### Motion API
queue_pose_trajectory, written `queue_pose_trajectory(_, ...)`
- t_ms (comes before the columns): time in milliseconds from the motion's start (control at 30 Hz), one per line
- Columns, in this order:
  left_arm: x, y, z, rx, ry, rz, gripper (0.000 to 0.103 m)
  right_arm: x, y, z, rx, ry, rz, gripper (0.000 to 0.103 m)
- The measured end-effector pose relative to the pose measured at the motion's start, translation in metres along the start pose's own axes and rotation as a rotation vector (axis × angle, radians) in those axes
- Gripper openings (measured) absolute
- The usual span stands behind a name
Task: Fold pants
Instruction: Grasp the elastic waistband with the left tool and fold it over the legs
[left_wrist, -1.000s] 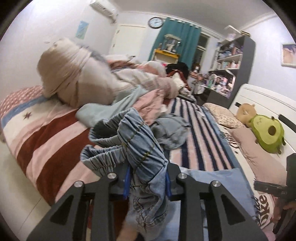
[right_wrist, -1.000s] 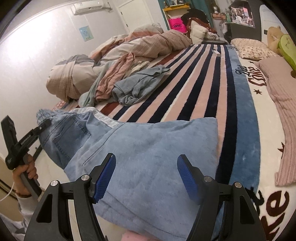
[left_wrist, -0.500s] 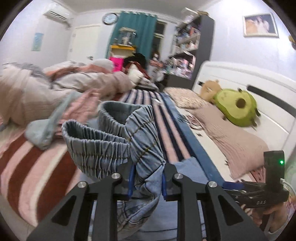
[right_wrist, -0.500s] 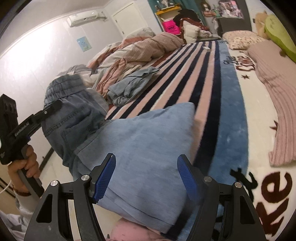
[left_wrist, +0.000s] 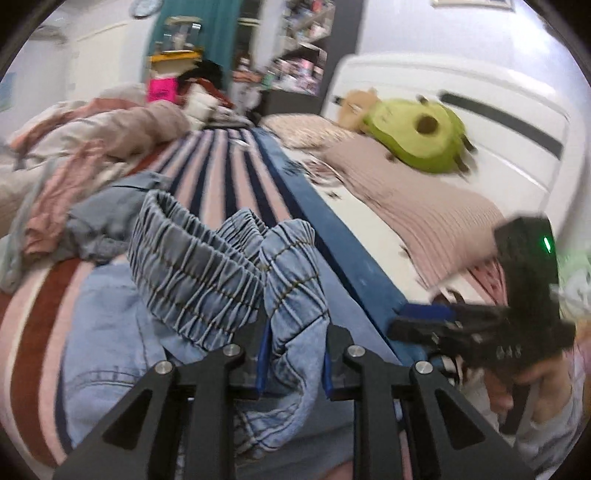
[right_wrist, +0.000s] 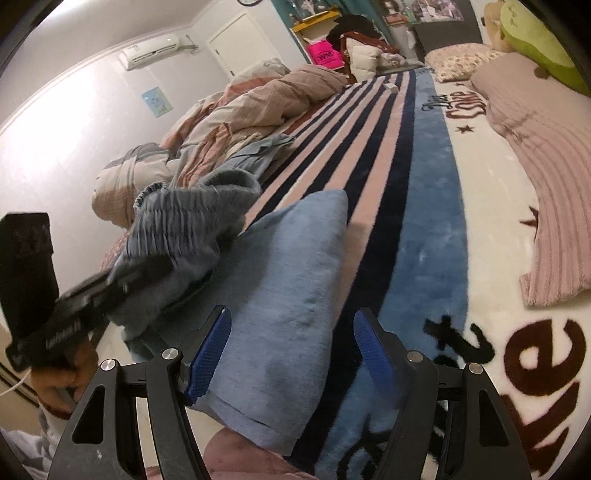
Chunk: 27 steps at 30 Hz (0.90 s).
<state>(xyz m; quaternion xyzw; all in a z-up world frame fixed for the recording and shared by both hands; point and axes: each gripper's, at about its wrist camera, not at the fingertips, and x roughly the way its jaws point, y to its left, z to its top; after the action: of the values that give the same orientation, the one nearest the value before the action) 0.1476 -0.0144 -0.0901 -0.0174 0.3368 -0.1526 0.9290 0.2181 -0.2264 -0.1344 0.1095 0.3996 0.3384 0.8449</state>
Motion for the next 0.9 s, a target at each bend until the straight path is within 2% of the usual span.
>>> queue_pose_trajectory(100, 0.010, -0.010, -0.008, 0.058, 0.056, -0.015, 0.018, 0.002, -0.003, -0.002, 0.011, 0.007, -0.012, 0.065)
queue_pose_trajectory(200, 0.009, -0.008, -0.012, 0.073, 0.084, -0.028, 0.020, 0.001, -0.004, -0.003, 0.017, 0.010, -0.020, 0.065)
queue_pose_trajectory(233, 0.005, -0.006, -0.013, 0.075, 0.086, -0.048, 0.031, -0.001, -0.003, -0.002, 0.014, 0.007, -0.025, 0.065)
queue_pose_trajectory(267, -0.002, -0.002, -0.014, 0.053, 0.081, -0.120, 0.052, -0.003, -0.002, -0.001, 0.010, 0.005, -0.030, 0.065)
queue_pose_trajectory(333, -0.021, 0.007, -0.015, -0.011, 0.046, -0.255, 0.064, -0.006, 0.004, 0.005, -0.008, -0.004, -0.042, 0.065)
queue_pose_trajectory(367, -0.029, 0.012, -0.017, -0.027, 0.031, -0.270, 0.064, -0.007, 0.008, 0.009, -0.019, -0.007, -0.046, 0.065)
queue_pose_trajectory(500, -0.064, 0.045, -0.022, -0.075, -0.043, -0.148, 0.064, -0.004, 0.035, 0.026, -0.069, -0.012, -0.025, 0.066)
queue_pose_trajectory(600, -0.079, 0.069, -0.030, -0.117, -0.075, -0.091, 0.064, 0.010, 0.059, 0.033, -0.114, 0.016, 0.004, 0.066)
queue_pose_trajectory(700, -0.084, 0.090, -0.038, -0.155, -0.092, -0.069, 0.064, 0.038, 0.088, 0.035, -0.174, 0.085, 0.038, 0.066)
queue_pose_trajectory(800, -0.083, 0.106, -0.048, -0.195, -0.095, -0.064, 0.064, 0.064, 0.111, 0.035, -0.266, 0.162, -0.014, 0.067)
queue_pose_trajectory(833, -0.081, 0.111, -0.051, -0.204, -0.095, -0.059, 0.064, 0.067, 0.114, 0.035, -0.287, 0.165, -0.049, 0.059)
queue_pose_trajectory(867, -0.080, 0.115, -0.053, -0.209, -0.095, -0.056, 0.064, 0.070, 0.117, 0.035, -0.308, 0.168, -0.088, 0.041)
queue_pose_trajectory(900, -0.079, 0.118, -0.056, -0.216, -0.095, -0.053, 0.064, 0.072, 0.117, 0.035, -0.325, 0.173, -0.123, 0.028)
